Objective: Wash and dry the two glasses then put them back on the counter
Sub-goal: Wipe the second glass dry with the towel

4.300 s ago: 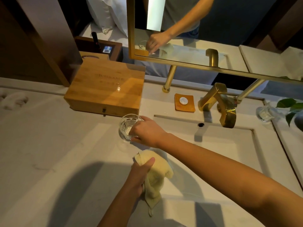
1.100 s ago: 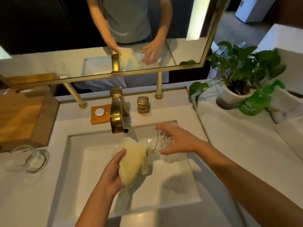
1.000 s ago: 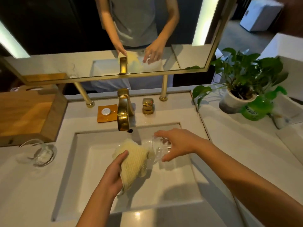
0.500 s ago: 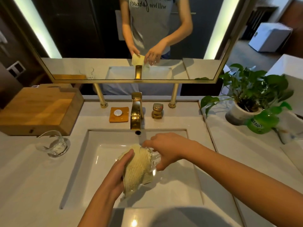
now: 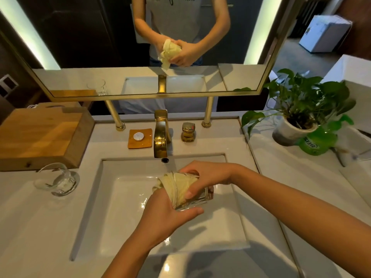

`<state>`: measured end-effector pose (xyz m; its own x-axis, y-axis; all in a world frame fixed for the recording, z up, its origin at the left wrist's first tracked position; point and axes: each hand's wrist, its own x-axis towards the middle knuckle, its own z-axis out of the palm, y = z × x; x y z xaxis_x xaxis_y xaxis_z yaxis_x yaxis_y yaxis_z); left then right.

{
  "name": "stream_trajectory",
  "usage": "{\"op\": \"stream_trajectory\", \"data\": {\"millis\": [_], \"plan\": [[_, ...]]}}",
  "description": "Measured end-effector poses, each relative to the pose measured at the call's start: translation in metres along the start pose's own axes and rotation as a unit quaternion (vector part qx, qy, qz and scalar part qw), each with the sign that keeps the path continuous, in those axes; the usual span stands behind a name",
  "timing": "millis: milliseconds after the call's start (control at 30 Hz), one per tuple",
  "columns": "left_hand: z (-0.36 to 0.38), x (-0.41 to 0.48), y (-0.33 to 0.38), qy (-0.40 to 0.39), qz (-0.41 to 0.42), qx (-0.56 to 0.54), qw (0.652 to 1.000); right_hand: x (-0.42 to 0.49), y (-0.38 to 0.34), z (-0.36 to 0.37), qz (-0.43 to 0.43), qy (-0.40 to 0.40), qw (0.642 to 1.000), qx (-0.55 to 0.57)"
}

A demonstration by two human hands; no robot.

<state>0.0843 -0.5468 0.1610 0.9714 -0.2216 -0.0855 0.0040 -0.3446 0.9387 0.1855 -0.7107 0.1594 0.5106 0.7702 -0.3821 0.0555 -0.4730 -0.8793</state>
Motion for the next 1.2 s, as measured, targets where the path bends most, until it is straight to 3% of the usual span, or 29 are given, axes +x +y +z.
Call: {"op": "stream_trajectory", "data": {"millis": [67, 167, 300, 400, 467, 567, 667, 767, 833, 1033, 1200], "plan": [[0.001, 0.004, 0.001, 0.005, 0.024, 0.028, 0.999, 0.001, 0.007, -0.002, 0.03, -0.045, 0.994, 0.09], [-0.001, 0.021, -0.001, -0.025, -0.028, -0.054, 0.998, -0.001, 0.005, -0.007, 0.083, -0.071, 0.983, 0.147], [-0.009, 0.037, -0.005, -0.05, -0.1, -0.163, 0.98, -0.005, -0.004, -0.006, 0.126, 0.061, 0.982, 0.124], [-0.01, 0.038, -0.006, -0.047, -0.146, -0.265, 0.952, -0.012, -0.008, -0.004, 0.03, 0.129, 0.991, 0.024], [-0.011, 0.039, -0.012, -0.028, -0.166, -0.339, 0.925, -0.023, -0.007, -0.003, -0.049, 0.148, 0.981, -0.117], [-0.013, 0.038, -0.018, -0.025, -0.197, -0.414, 0.888, -0.032, -0.002, 0.005, -0.157, 0.176, 0.894, -0.38], [-0.014, 0.034, -0.016, -0.094, -0.22, -0.458, 0.856, -0.029, 0.002, 0.009, -0.2, 0.2, 0.866, -0.412], [-0.022, 0.031, -0.014, -0.139, -0.237, -0.517, 0.811, -0.03, 0.008, 0.017, -0.213, 0.232, 0.875, -0.366], [-0.028, 0.03, -0.007, -0.147, -0.231, -0.497, 0.824, -0.032, 0.011, 0.023, -0.207, 0.263, 0.892, -0.304], [-0.038, 0.032, 0.015, -0.133, -0.158, -0.304, 0.93, -0.032, 0.005, 0.035, -0.161, 0.321, 0.932, -0.058], [-0.037, 0.034, 0.032, -0.136, -0.081, -0.152, 0.976, -0.025, -0.001, 0.04, -0.127, 0.359, 0.919, 0.099]]}}
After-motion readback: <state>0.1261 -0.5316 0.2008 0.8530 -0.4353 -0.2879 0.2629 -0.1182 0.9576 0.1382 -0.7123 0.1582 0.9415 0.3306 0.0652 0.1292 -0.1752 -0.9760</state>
